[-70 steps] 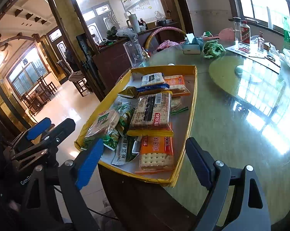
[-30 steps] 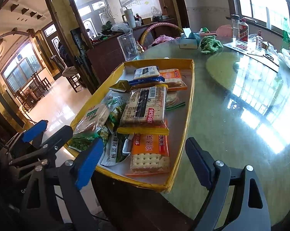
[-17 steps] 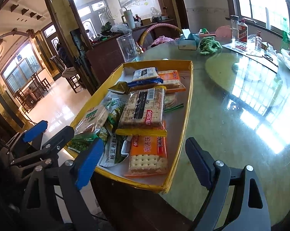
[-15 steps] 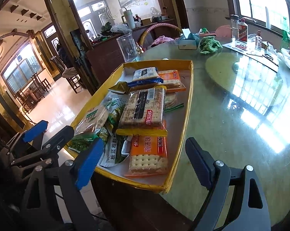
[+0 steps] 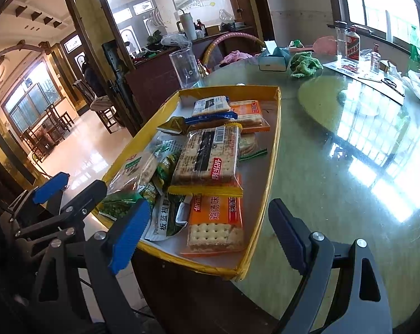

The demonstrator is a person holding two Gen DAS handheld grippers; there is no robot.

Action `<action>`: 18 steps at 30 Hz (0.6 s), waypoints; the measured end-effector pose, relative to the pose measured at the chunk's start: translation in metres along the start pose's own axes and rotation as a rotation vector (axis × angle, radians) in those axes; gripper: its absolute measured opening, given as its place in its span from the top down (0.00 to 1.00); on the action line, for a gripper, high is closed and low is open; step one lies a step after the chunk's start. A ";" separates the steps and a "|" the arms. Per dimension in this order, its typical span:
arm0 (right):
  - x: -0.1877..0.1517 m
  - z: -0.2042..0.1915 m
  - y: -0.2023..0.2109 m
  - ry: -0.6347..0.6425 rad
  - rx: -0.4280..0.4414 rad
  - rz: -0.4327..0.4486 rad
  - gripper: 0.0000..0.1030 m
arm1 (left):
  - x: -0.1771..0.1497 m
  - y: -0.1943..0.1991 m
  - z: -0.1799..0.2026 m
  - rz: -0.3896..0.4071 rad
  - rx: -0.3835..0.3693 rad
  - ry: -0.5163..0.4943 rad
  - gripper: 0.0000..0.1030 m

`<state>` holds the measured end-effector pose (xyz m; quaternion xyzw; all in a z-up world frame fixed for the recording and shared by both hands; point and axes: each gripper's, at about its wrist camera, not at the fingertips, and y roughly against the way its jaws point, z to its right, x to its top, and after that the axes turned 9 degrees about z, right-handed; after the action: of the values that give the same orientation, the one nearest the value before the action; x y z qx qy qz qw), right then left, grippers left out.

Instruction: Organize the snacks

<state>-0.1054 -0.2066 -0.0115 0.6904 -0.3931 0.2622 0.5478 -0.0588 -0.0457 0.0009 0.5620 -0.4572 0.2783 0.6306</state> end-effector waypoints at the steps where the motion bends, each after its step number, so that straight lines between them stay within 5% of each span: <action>1: 0.000 -0.001 0.000 0.001 0.000 0.001 0.15 | 0.000 0.000 -0.001 0.000 0.000 0.002 0.19; 18: -0.001 -0.003 -0.003 0.002 -0.001 -0.005 0.15 | -0.004 -0.002 -0.002 -0.007 0.005 0.002 0.19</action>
<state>-0.1031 -0.2031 -0.0134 0.6907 -0.3909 0.2615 0.5492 -0.0585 -0.0431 -0.0033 0.5651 -0.4538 0.2778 0.6305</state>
